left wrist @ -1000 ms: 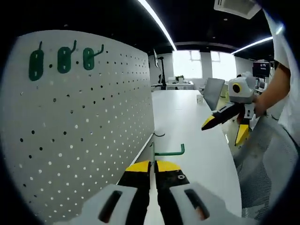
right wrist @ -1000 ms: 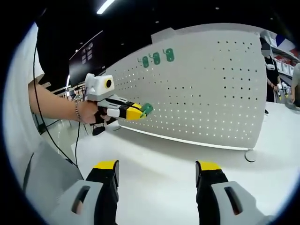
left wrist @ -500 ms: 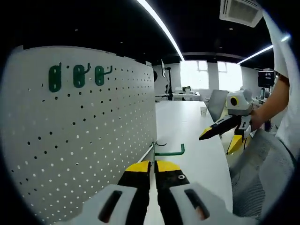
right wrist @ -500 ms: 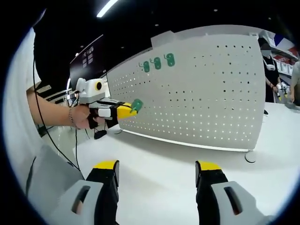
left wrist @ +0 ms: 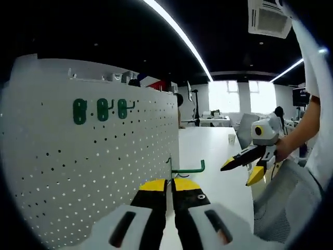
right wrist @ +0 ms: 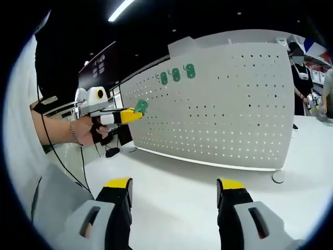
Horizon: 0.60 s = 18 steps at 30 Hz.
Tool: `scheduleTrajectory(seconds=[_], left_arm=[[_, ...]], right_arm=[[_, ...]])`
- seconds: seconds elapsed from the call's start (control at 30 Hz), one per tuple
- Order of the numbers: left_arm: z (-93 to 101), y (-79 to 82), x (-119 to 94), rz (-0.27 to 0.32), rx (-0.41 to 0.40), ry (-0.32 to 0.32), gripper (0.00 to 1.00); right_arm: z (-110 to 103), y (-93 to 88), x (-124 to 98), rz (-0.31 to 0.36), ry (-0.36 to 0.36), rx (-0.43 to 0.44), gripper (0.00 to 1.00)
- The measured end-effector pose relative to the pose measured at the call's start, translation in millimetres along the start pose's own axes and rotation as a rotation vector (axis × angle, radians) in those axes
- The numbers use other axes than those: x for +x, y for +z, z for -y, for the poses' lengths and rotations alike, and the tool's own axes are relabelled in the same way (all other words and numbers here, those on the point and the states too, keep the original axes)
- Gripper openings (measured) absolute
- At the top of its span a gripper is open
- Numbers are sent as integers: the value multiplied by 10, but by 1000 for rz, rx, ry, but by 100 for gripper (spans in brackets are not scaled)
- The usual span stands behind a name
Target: Insert the hook assembly into the mounting plate slot until the hook locks in place.
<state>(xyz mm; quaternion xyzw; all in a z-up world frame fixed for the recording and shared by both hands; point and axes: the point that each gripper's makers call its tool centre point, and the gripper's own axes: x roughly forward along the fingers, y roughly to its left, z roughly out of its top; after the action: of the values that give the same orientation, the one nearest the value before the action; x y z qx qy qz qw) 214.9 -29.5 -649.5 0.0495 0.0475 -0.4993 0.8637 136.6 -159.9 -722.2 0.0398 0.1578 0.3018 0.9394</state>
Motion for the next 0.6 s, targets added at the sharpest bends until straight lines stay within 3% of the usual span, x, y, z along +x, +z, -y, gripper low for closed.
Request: scheduleTrajectory(seconds=[0.33, 0.6], left_arm=[[34, 145, -127, 52, -39, 32, 3], [69, 166, -134, 57, -43, 34, 4]], right_arm=[[-27, -10, 1, -1, 5, -5, 62], [-50, 32, 9, 10, 11, 1, 62]])
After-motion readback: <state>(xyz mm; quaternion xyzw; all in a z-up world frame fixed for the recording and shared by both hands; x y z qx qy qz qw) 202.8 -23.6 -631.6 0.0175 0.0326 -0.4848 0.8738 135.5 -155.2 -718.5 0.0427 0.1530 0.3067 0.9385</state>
